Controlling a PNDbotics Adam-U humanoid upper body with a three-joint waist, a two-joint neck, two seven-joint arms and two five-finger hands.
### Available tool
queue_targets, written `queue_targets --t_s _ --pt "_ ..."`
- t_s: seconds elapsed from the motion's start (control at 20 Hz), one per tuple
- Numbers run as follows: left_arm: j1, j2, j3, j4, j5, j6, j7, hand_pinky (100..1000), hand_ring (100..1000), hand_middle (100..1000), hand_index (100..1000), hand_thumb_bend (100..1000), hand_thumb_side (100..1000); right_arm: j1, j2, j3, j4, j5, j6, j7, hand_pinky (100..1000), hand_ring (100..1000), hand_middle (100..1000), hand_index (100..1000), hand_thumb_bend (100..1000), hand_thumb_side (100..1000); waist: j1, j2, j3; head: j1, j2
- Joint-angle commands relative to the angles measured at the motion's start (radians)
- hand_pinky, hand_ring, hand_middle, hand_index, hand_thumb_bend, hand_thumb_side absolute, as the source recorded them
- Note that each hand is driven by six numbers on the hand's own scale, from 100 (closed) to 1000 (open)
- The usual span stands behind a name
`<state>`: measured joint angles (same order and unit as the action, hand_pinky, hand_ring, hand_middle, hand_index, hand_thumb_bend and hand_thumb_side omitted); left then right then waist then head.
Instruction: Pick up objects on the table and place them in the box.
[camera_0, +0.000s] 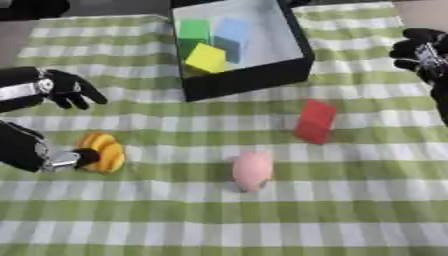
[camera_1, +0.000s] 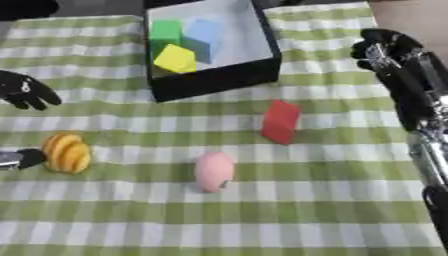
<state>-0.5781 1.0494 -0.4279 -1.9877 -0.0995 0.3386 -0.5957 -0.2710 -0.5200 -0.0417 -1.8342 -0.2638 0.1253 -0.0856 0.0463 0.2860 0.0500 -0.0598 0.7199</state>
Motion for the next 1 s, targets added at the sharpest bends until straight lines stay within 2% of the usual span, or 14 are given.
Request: queue_targets --t_s 0.05,0.45,0.8,1.0 --pt "-0.021 0.007 -0.003 0.011 -0.059 -0.018 -0.015 848 836 833 876 472 241 -0.003 -0.014 -0.003 -0.017 0.006 0.0 0.004 835 765 652 775 100 549 -0.013 -0.018 -0.001 0.005 -0.005" --pt "-0.02 -0.022 -0.038 0.127 -0.179 -0.113 -0.072 842 834 826 876 514 203 0.004 -0.003 -0.005 -0.013 0.011 0.003 0.003 835 765 651 775 100 555 -0.011 -0.012 -0.005 0.025 -0.006" --pt "-0.032 -0.059 -0.037 0.239 -0.302 -0.176 -0.028 832 833 821 871 578 117 0.008 0.005 -0.006 -0.009 0.013 0.004 0.006 835 765 651 774 100 559 -0.014 -0.01 -0.005 0.039 -0.005" --pt "-0.041 -0.079 -0.054 0.295 -0.343 -0.219 -0.046 831 831 804 864 584 153 0.01 0.009 -0.007 -0.006 0.015 0.004 0.008 835 765 651 774 100 562 -0.015 -0.006 -0.005 0.044 -0.003"
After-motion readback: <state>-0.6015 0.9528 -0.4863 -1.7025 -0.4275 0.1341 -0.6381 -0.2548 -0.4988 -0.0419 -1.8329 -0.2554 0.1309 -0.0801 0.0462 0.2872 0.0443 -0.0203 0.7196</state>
